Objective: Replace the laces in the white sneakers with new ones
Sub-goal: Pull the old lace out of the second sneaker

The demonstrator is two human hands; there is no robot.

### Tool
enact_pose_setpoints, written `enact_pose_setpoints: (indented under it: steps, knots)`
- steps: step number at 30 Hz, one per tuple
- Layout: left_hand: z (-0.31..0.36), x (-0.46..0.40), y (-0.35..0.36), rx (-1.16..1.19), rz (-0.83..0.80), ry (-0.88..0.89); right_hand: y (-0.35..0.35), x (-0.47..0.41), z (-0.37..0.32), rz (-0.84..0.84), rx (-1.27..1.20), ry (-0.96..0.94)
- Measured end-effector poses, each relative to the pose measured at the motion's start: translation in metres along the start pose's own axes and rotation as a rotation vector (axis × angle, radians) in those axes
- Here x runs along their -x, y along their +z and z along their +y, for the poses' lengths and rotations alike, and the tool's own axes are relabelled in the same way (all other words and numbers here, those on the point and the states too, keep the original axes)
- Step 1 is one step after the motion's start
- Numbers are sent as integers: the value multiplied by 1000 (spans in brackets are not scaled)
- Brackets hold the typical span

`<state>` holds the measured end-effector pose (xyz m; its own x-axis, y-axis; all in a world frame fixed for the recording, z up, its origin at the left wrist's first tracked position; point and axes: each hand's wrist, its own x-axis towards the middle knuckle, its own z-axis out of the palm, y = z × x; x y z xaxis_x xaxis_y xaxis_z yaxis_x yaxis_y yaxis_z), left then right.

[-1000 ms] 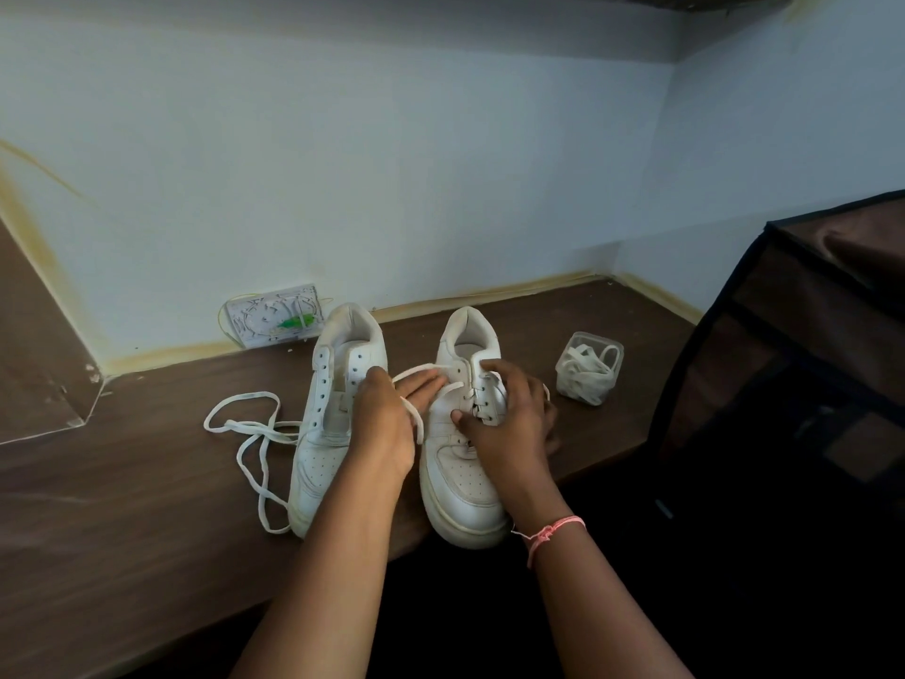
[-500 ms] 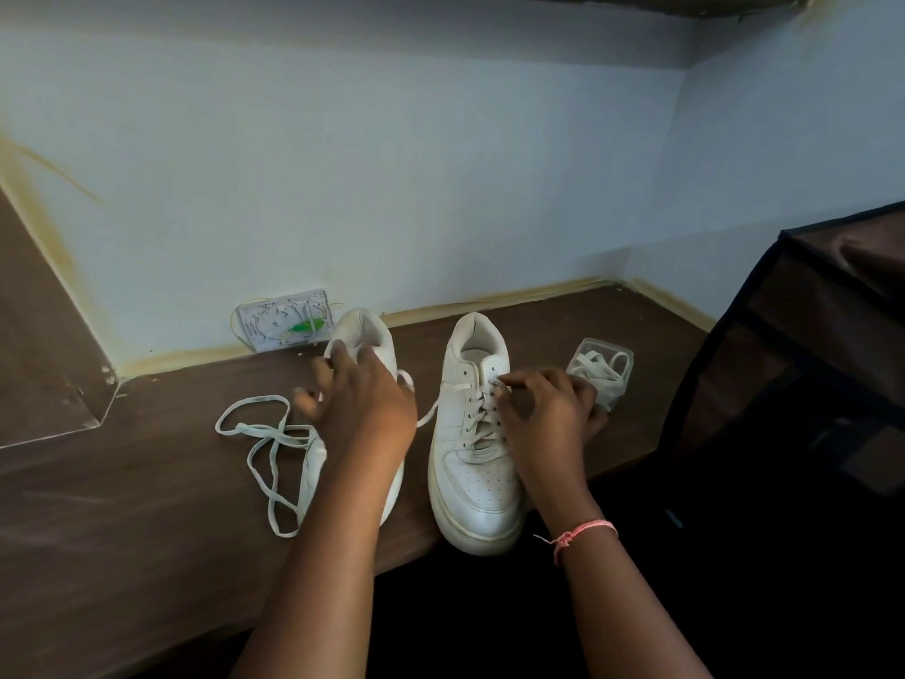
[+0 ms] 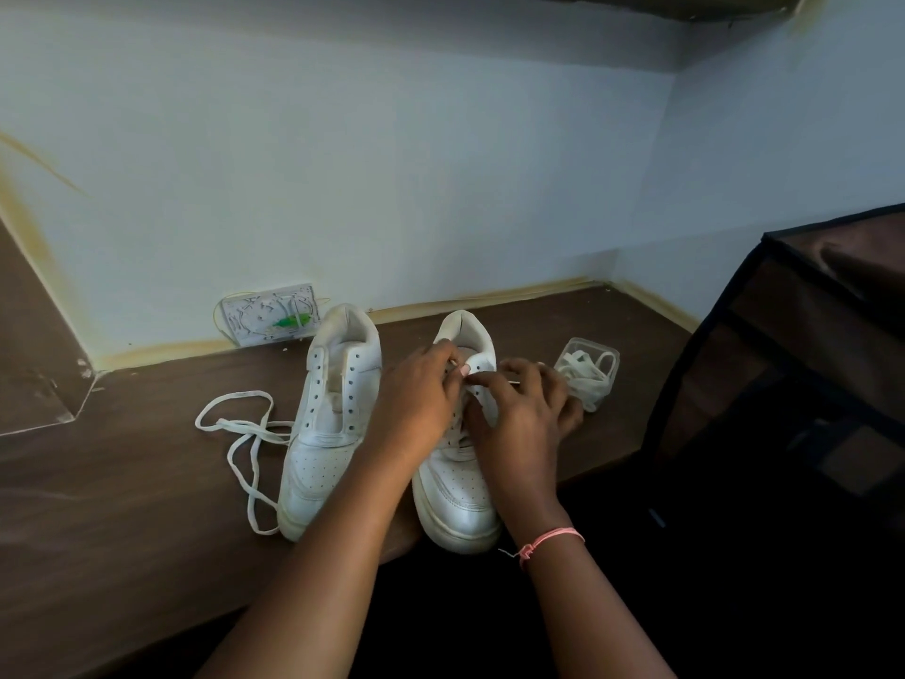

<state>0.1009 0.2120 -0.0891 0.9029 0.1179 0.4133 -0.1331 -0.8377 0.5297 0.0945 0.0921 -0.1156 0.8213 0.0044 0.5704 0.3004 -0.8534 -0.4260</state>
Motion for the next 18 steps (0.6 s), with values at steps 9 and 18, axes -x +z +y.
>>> enact_pose_setpoints:
  steps: [9,18]
  knots:
    - [-17,0,-2,190,-18,-29,4,-4,0,2,29,-46]
    - [-16,3,-1,226,64,-51,-2,-8,7,152,-150,256]
